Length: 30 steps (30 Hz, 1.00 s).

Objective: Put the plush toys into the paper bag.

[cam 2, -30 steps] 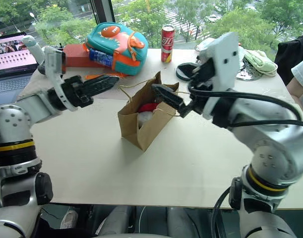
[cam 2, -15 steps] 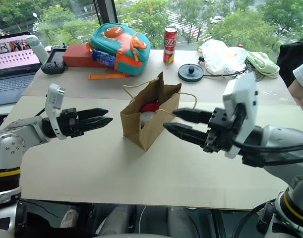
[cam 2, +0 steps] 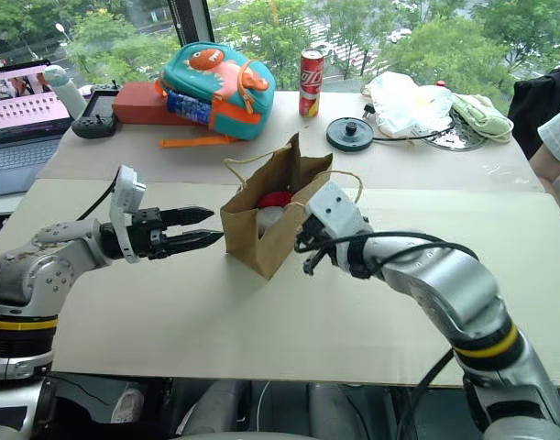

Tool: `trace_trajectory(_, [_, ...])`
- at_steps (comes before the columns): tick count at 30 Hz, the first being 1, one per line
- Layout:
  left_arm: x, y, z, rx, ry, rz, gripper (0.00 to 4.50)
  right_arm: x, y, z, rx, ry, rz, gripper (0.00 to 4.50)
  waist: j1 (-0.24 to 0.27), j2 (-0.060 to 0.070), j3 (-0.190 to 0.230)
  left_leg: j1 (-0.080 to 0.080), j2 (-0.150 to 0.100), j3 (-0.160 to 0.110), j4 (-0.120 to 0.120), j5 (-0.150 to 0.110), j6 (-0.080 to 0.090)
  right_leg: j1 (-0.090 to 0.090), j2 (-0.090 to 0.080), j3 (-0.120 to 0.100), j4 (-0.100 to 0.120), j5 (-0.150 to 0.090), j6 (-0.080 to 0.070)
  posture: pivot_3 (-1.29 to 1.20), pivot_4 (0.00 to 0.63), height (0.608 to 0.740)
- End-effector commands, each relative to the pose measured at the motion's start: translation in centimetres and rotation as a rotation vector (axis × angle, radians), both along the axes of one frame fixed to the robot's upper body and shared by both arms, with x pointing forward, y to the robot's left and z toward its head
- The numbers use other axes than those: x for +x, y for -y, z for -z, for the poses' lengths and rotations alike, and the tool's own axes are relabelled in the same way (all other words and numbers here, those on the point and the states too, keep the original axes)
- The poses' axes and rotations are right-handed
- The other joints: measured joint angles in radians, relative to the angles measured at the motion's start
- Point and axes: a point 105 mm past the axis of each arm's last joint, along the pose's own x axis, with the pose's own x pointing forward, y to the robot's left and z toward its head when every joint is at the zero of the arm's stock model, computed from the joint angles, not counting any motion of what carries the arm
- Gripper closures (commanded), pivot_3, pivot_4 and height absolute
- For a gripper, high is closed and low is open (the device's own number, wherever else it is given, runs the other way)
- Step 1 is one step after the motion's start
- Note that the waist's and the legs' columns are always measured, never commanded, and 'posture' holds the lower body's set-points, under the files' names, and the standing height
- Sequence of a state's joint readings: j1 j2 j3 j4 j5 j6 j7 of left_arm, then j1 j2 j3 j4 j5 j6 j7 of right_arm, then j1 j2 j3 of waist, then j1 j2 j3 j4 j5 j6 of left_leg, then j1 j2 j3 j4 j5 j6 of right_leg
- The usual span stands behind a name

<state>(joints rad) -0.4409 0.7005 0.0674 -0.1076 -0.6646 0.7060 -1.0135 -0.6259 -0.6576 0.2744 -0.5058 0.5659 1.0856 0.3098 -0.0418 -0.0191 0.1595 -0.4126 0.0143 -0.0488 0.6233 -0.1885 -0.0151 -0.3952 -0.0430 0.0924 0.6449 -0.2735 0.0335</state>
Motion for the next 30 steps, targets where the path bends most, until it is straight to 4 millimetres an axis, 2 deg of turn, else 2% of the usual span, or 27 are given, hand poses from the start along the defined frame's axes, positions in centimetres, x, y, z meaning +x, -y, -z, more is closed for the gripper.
trace_trajectory(1, [0.1, 1.4, 0.1, 0.036, 0.085, 0.025, 0.84, 0.1, -2.9, -2.5, 0.066, 0.087, -0.073, 4.48, 0.000, 0.000, 0.000, -0.001, 0.000, 0.000, 0.000, 0.000, 0.000, -0.001, 0.000, 0.000, 0.000, 0.000, 0.000, 0.00, 0.150, 0.739])
trace_trajectory(5, [-0.2, 2.3, 0.7, 0.045, 0.099, 0.044, 0.84, 0.3, -4.2, -3.0, 0.091, 0.090, -0.090, 4.48, -0.001, 0.000, 0.000, -0.002, 0.000, -0.001, 0.000, 0.000, 0.000, -0.002, 0.000, -0.001, 0.002, 0.000, 0.000, 0.00, 0.150, 0.739])
trace_trajectory(9, [-1.4, 2.7, 1.0, 0.049, 0.095, 0.083, 0.84, 0.6, -4.8, -3.2, 0.114, 0.090, -0.084, 4.48, -0.001, 0.000, 0.000, -0.002, 0.000, -0.001, 0.001, 0.000, 0.000, -0.002, 0.000, -0.001, 0.002, 0.000, 0.000, 0.00, 0.150, 0.739])
trace_trajectory(17, [1.3, 2.1, 2.1, 0.107, 0.162, -0.097, 0.84, 0.9, -5.4, -3.2, 0.132, 0.084, -0.086, 4.48, -0.001, 0.000, 0.000, 0.000, 0.000, -0.002, 0.001, 0.000, 0.000, -0.001, 0.000, -0.002, 0.003, 0.000, 0.000, 0.00, 0.150, 0.739])
trace_trajectory(24, [1.8, 4.3, 2.2, 0.048, 0.159, -0.121, 0.84, 0.9, -5.5, -3.0, 0.131, 0.080, -0.084, 4.48, -0.001, 0.000, 0.000, -0.001, 0.000, -0.002, 0.001, 0.000, 0.000, -0.001, 0.000, -0.002, 0.003, 0.000, -0.001, 0.00, 0.150, 0.739])
trace_trajectory(30, [2.4, 4.8, 2.4, 0.026, 0.145, -0.159, 0.84, 0.8, -5.7, -3.0, 0.134, 0.077, -0.086, 4.48, -0.003, 0.000, 0.000, -0.001, 0.000, -0.002, 0.001, 0.000, 0.000, -0.001, 0.000, -0.002, 0.003, 0.000, -0.001, 0.00, 0.150, 0.739])
